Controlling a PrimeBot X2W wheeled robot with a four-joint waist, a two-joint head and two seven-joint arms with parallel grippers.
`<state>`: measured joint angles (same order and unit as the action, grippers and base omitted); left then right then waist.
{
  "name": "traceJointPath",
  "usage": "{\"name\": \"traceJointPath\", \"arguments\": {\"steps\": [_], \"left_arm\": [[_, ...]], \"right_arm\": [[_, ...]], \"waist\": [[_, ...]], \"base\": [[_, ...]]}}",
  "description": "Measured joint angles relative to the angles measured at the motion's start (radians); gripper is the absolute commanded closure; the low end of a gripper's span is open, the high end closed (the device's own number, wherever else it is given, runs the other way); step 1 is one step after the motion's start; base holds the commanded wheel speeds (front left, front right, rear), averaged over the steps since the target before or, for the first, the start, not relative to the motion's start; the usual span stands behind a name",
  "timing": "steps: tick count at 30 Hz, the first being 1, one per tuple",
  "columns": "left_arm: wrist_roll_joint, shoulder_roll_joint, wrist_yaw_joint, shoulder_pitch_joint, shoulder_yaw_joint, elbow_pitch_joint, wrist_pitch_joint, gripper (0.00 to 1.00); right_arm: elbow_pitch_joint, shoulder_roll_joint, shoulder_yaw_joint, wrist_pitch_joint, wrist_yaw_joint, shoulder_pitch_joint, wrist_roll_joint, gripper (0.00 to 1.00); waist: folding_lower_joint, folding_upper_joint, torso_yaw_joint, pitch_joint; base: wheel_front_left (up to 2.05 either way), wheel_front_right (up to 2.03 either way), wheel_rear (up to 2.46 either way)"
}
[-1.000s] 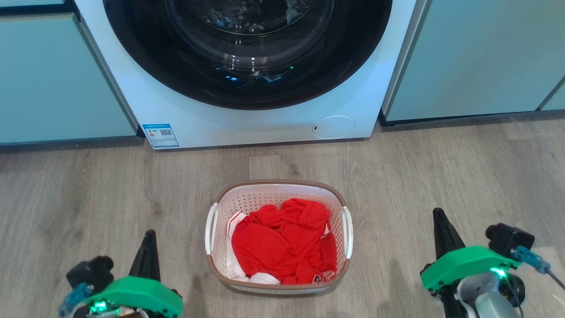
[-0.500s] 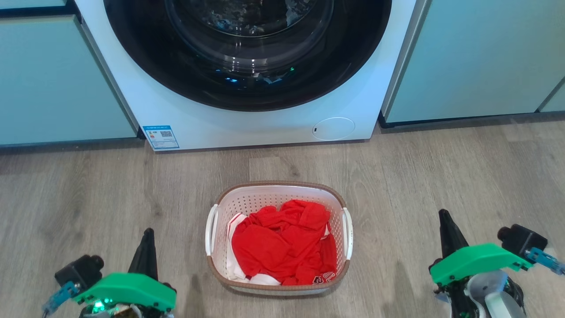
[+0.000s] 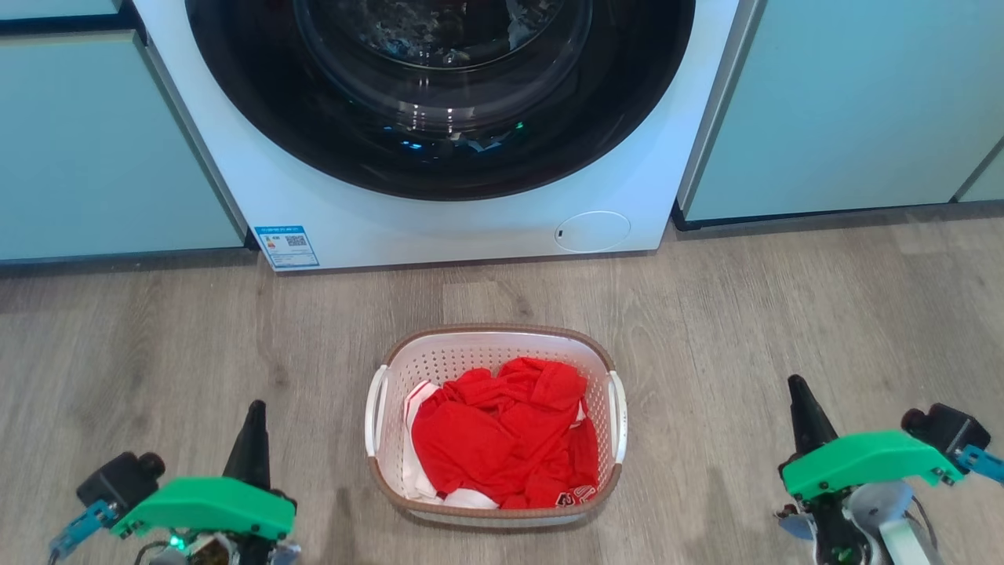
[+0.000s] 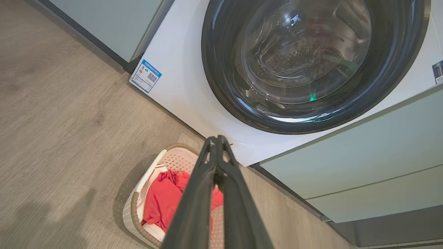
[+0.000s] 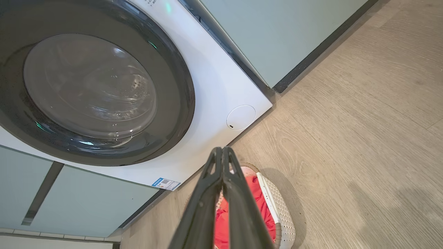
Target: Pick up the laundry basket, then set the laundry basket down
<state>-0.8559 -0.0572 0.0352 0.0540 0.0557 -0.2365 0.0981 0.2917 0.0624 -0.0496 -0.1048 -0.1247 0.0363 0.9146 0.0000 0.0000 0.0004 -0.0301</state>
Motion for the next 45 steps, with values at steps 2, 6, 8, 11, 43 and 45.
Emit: {"name": "traceJointPath", "arguments": {"steps": [2, 6, 8, 11, 43, 45], "left_arm": [[-0.025, 0.0, 0.001, -0.004, -0.002, -0.002, -0.003, 1.0], [-0.072, 0.0, 0.009, -0.019, -0.005, -0.004, -0.015, 1.0], [-0.095, 0.0, 0.01, -0.021, -0.007, -0.004, -0.019, 1.0], [-0.131, 0.0, 0.015, -0.022, -0.01, -0.006, -0.028, 1.0], [-0.506, 0.0, 0.056, -0.063, -0.068, -0.025, -0.121, 1.0], [-0.531, 0.0, 0.059, -0.069, -0.07, -0.026, -0.128, 1.0]], "right_arm": [[0.0, 0.0, 0.006, 0.008, 0.0, 0.0, 0.023, 1.0], [-0.001, 0.001, 0.016, 0.017, 0.0, 0.0, 0.067, 1.0], [-0.001, 0.002, 0.019, 0.024, 0.0, 0.0, 0.09, 1.0], [-0.002, 0.002, 0.023, 0.031, 0.0, 0.0, 0.121, 1.0], [-0.006, 0.003, 0.093, 0.122, 0.0, 0.005, 0.472, 1.0], [-0.006, 0.003, 0.097, 0.128, 0.0, 0.005, 0.493, 1.0]], "waist": [[0.0, 0.0, 0.0, 0.001], [0.0, 0.0, 0.0, 0.002], [0.0, 0.0, 0.0, 0.003], [0.0, 0.0, 0.0, 0.005], [0.0, 0.0, 0.0, 0.018], [0.0, 0.0, 0.0, 0.019]], "base": [[0.0, 0.0, 0.0], [0.0, 0.0, 0.0], [0.0, 0.0, 0.0], [0.0, 0.0, 0.0], [0.0, 0.0, 0.0], [0.0, 0.0, 0.0]]}}
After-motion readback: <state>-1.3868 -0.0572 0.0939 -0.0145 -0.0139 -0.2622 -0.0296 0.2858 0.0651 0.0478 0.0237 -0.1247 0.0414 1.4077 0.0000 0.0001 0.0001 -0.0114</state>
